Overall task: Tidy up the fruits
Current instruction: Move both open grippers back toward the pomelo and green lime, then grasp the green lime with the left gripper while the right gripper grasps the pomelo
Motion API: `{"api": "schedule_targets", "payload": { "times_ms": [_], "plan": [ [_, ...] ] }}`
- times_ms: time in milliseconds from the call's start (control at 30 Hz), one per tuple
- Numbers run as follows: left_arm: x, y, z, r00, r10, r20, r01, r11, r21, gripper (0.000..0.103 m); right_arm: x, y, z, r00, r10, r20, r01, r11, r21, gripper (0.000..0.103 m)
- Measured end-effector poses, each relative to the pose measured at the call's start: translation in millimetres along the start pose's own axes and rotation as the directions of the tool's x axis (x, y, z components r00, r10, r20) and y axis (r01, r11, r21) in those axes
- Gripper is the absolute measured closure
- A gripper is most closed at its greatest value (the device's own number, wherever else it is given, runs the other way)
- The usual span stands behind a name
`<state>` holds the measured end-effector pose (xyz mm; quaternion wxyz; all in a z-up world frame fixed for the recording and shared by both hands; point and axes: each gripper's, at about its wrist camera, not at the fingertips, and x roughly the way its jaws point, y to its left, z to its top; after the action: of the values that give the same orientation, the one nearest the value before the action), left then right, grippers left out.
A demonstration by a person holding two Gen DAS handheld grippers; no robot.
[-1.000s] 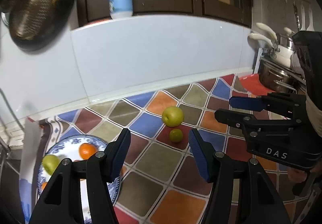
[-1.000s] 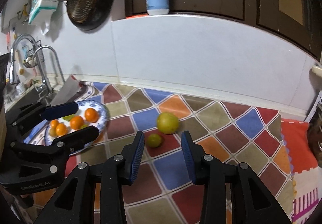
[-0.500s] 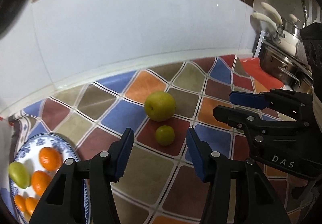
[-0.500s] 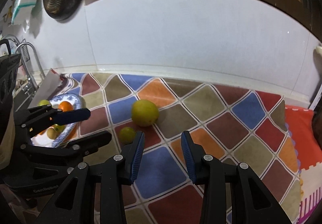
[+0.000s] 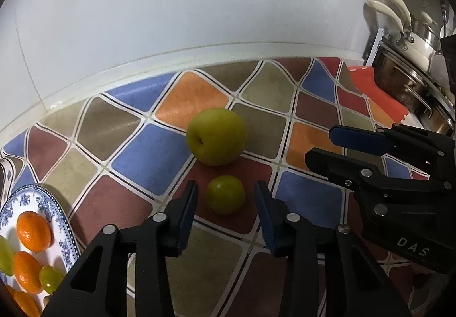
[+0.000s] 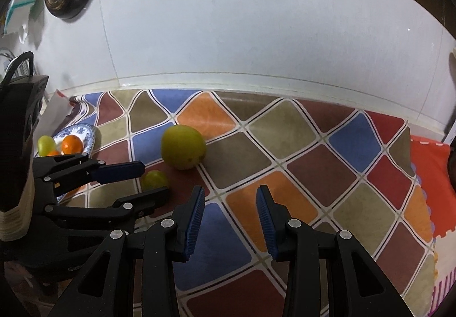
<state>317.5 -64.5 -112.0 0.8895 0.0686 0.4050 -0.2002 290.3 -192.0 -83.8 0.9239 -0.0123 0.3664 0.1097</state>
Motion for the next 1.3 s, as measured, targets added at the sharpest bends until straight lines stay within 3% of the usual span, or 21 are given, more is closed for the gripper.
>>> {"api": "schedule_targets", "payload": {
  "times_ms": [200, 467, 700, 767, 800, 1033, 1300],
  "plan": [
    [7.9, 1.6, 0.4, 1.000, -0.008, -0.019, 0.008, 1.000, -0.004, 0.074, 4.5, -0.2, 0.0, 1.000, 0.002, -0.006, -0.002, 1.000, 0.000, 0.064],
    [0.8, 6.4, -0.1, 1.000, -0.002, -0.006, 0.002, 1.000, -0.023, 0.075, 7.4, 3.3, 2.6, 1.000, 0.012, -0.010, -0.012, 1.000, -0.006, 0.064],
    [-25.4, 20.7, 2.2, 0.996, 0.086, 0.038, -0.085, 0.995, -0.043, 0.075, 7.7, 11.7, 9.5, 0.999, 0.044, -0.003, -0.044, 0.999, -0.014, 0.064],
    [-31.7, 25.7, 2.4, 0.993, 0.109, 0.053, -0.107, 0.993, -0.049, 0.075, 9.3, 16.2, 12.4, 0.998, 0.057, -0.001, -0.057, 0.998, -0.017, 0.051],
    [-34.9, 28.5, 2.9, 0.990, 0.126, 0.059, -0.123, 0.991, -0.052, 0.075, 9.9, 17.9, 13.8, 0.998, 0.062, 0.004, -0.061, 0.998, -0.016, 0.049],
    [-45.7, 49.1, 5.4, 0.975, 0.206, 0.079, -0.200, 0.977, -0.081, 0.075, 31.8, 26.0, 30.0, 0.991, 0.136, -0.013, -0.135, 0.990, 0.034, 0.049],
    [-43.8, 59.5, 4.4, 0.972, 0.219, 0.078, -0.212, 0.973, -0.092, 0.075, 61.7, 30.6, 40.6, 0.984, 0.166, -0.061, -0.159, 0.982, 0.099, 0.049]
  ]
}}
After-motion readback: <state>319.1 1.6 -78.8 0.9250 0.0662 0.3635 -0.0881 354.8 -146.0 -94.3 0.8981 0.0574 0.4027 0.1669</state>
